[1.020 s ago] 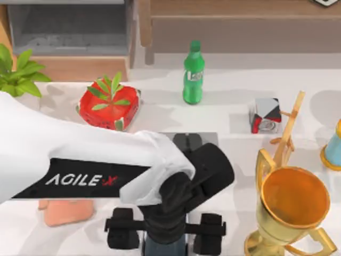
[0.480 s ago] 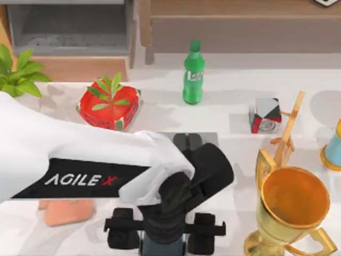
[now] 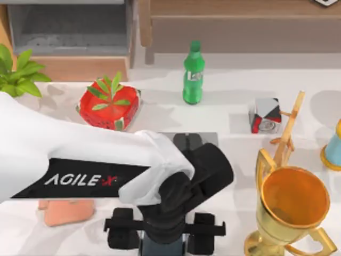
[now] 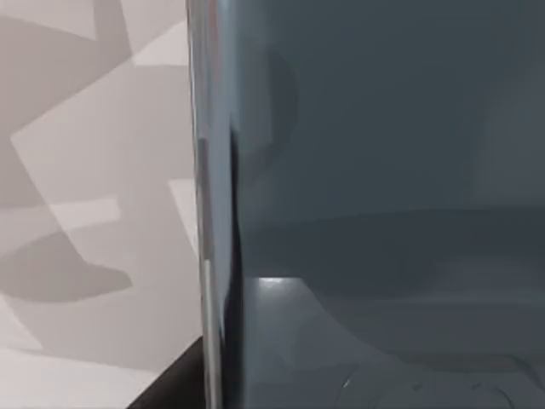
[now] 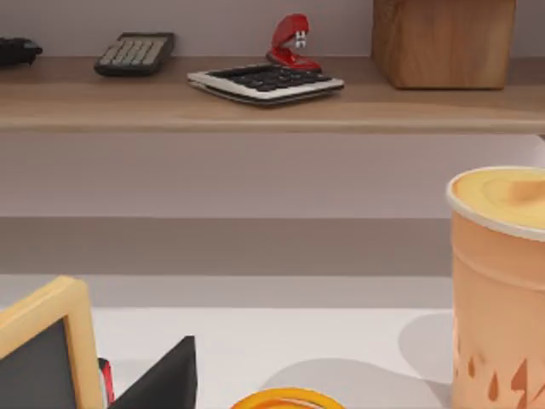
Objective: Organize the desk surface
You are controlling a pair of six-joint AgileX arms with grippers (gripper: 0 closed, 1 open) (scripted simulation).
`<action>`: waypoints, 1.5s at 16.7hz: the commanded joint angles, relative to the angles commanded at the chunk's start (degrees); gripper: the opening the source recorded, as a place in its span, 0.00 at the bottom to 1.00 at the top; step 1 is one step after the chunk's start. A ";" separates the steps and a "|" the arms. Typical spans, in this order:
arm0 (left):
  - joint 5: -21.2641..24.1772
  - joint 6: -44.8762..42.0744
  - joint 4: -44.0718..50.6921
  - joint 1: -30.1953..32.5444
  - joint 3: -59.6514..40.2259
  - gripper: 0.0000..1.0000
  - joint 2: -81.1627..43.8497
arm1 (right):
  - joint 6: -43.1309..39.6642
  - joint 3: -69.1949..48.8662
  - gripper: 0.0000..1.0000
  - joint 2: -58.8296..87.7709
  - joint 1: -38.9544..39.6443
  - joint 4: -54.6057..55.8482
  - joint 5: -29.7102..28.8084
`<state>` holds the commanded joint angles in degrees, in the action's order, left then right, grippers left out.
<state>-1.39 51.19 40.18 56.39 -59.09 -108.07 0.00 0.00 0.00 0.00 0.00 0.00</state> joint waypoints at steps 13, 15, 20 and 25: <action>-0.22 -0.29 7.77 0.01 -3.56 0.00 4.41 | 0.00 0.00 1.00 0.00 0.00 0.00 0.00; -0.99 -0.21 7.71 0.21 -3.40 0.00 5.18 | 0.00 0.00 1.00 0.00 0.00 0.00 0.00; -12.77 1.32 7.20 2.30 1.75 0.00 15.68 | 0.00 0.00 1.00 0.00 0.00 0.00 0.00; -33.75 3.49 6.28 4.74 11.52 0.00 33.85 | 0.00 0.00 1.00 0.00 0.00 0.00 0.00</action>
<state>-35.14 54.69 46.46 61.13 -47.57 -74.22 0.00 0.00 0.00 0.00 0.00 0.00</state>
